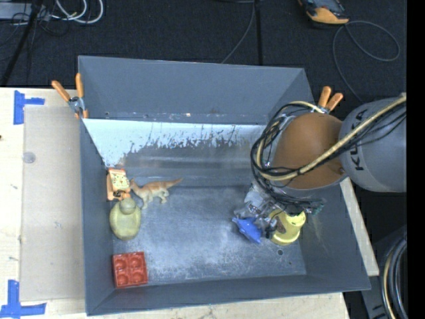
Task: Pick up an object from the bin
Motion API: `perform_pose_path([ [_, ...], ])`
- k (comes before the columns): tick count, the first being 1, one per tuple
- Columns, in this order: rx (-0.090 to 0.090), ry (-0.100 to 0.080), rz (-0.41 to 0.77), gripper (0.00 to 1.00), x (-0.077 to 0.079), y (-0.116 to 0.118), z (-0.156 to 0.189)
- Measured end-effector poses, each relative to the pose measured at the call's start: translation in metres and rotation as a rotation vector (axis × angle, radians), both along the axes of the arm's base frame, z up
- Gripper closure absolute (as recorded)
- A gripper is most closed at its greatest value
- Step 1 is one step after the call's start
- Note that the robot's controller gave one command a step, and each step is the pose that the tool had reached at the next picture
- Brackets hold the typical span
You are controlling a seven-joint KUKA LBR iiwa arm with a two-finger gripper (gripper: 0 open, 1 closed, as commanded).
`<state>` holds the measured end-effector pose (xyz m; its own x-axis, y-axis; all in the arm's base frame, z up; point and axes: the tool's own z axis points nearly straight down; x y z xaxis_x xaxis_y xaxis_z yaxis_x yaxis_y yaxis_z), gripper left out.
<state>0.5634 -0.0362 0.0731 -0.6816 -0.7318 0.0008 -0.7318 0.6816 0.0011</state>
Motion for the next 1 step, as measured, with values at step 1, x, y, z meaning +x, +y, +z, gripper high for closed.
perform_pose_path([
  [1, 0.001, 0.004, -0.002, 1.0, -0.0015, 0.0005, 0.0198],
])
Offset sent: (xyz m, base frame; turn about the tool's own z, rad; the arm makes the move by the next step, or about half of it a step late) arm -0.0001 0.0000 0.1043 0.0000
